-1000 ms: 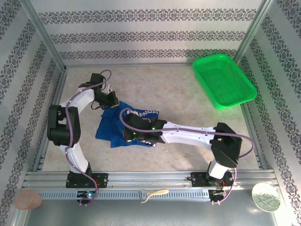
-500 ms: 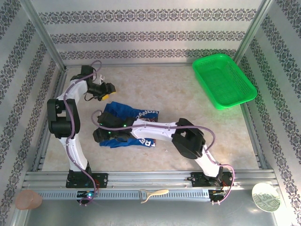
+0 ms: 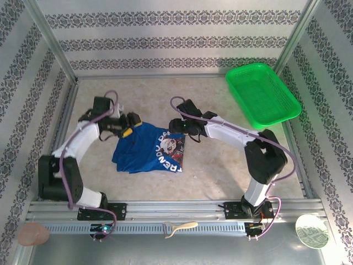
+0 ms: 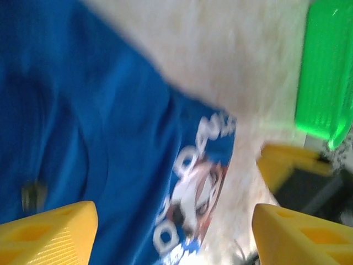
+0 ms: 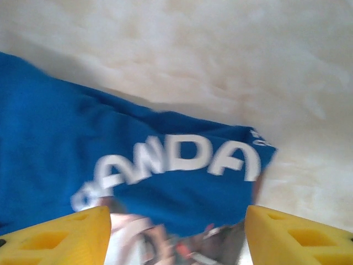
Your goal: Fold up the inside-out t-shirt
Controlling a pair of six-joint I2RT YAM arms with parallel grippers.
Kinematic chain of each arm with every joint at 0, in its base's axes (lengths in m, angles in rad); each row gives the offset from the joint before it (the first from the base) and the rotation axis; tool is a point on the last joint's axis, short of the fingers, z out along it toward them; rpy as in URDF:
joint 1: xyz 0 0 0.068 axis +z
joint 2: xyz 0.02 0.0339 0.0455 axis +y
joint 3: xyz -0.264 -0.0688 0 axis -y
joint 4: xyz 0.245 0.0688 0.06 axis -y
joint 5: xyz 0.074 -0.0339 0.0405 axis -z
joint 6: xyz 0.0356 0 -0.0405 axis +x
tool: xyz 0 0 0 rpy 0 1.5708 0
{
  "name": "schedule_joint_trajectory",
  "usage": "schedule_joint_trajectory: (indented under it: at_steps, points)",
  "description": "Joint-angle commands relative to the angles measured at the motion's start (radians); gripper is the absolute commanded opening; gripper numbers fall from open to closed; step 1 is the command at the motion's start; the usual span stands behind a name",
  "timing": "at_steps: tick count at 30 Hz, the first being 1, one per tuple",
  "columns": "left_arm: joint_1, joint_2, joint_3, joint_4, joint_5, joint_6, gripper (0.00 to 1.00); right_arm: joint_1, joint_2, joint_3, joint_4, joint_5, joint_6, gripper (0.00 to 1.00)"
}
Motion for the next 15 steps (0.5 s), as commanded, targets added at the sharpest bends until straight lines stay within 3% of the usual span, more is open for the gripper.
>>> schedule_joint_trajectory:
  at_steps: [1, 5, 7, 10, 11, 15]
  points:
    - [-0.039, -0.089, -0.162, 0.125, -0.041, -0.164, 0.75, -0.007, 0.099, 0.052, -0.093, -0.006, -0.031, 0.66]
    - [-0.065, -0.102, -0.241, 0.154, -0.091, -0.187, 0.75, -0.020, 0.187, 0.080, -0.080, -0.047, 0.018, 0.61]
    - [-0.066, -0.064, -0.256, 0.184, -0.119, -0.181, 0.75, -0.024, 0.202, 0.061, -0.064, -0.046, 0.053, 0.44]
    - [-0.067, 0.046, -0.206, 0.192, -0.146, -0.122, 0.75, -0.029, 0.160, -0.029, -0.026, -0.020, 0.106, 0.06]
    - [-0.067, 0.087, -0.178, 0.192, -0.154, -0.105, 0.75, -0.029, 0.132, -0.072, -0.009, -0.009, 0.129, 0.00]
    - [-0.068, 0.285, -0.024, 0.184, -0.139, -0.029, 0.75, -0.020, -0.031, -0.301, 0.079, 0.033, 0.248, 0.00]
